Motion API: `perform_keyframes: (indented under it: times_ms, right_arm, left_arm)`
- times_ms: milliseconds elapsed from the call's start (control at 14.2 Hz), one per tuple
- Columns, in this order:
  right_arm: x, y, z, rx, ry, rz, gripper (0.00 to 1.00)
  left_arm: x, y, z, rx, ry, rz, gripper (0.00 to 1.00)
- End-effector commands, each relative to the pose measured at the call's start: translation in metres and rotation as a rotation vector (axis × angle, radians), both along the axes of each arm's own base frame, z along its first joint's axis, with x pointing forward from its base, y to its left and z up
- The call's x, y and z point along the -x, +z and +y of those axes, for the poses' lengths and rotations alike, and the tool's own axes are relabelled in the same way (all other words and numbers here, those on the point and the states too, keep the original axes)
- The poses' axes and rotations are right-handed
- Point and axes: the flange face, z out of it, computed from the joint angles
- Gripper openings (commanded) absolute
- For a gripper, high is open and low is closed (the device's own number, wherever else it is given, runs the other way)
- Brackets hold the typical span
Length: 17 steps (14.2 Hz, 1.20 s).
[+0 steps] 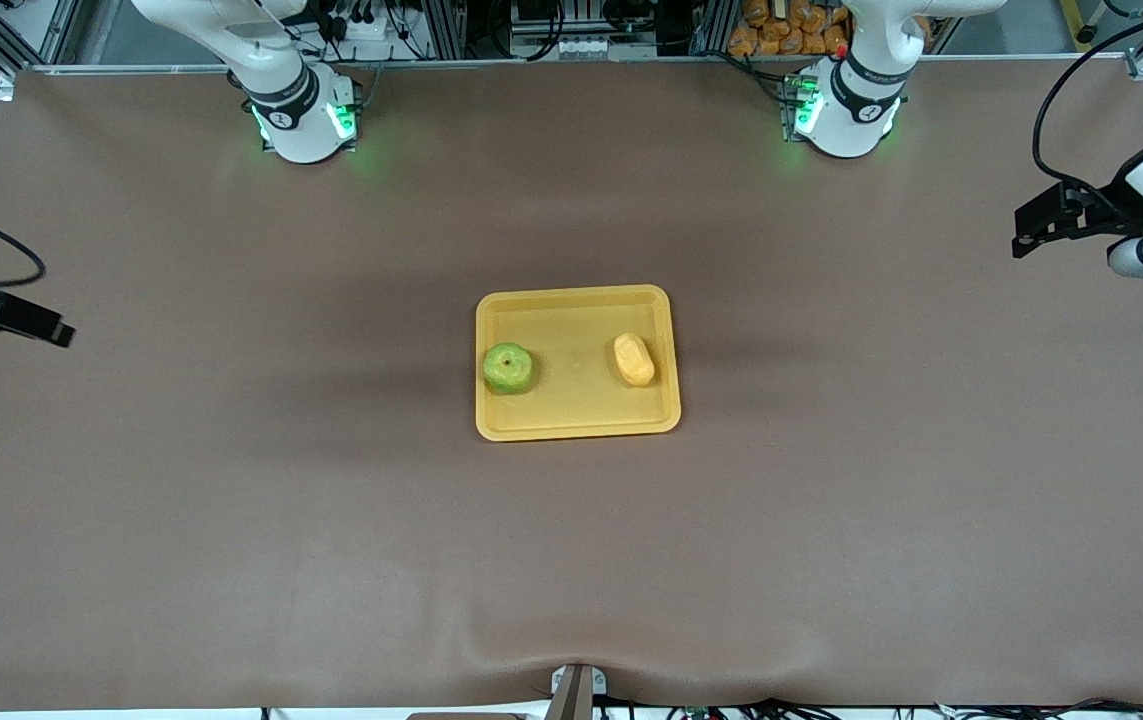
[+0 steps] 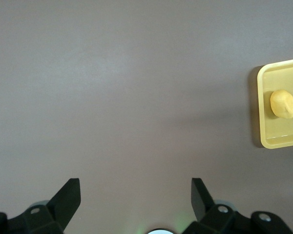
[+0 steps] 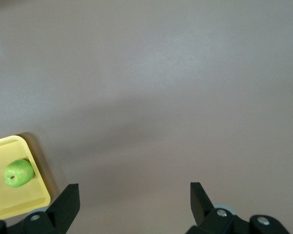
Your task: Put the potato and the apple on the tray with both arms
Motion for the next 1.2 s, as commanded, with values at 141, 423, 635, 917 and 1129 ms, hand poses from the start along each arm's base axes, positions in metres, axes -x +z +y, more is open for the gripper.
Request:
perform_keyframes:
  times_ms: [141, 423, 635, 917, 1129]
  right_arm:
    - [0.040, 0.033, -0.012, -0.006, 0.006, 0.008, 1.00]
    - [0.056, 0.041, -0.013, -0.014, 0.007, 0.036, 1.00]
    - [0.065, 0.037, -0.015, -0.022, 0.004, 0.029, 1.00]
    - [0.103, 0.022, -0.014, -0.044, 0.012, -0.024, 1.00]
    - [0.106, 0.021, -0.022, -0.039, -0.007, -0.027, 1.00]
  left_arm:
    - [0.002, 0.005, 0.002, 0.000, 0.002, -0.012, 1.00]
    - [0.002, 0.005, 0.002, 0.000, 0.000, -0.011, 1.00]
    - [0.002, 0.005, 0.003, 0.001, 0.000, -0.008, 1.00]
    - [0.002, 0.004, 0.004, 0.001, 0.003, -0.007, 1.00]
    - [0.002, 0.004, 0.004, 0.001, 0.002, -0.004, 1.00]
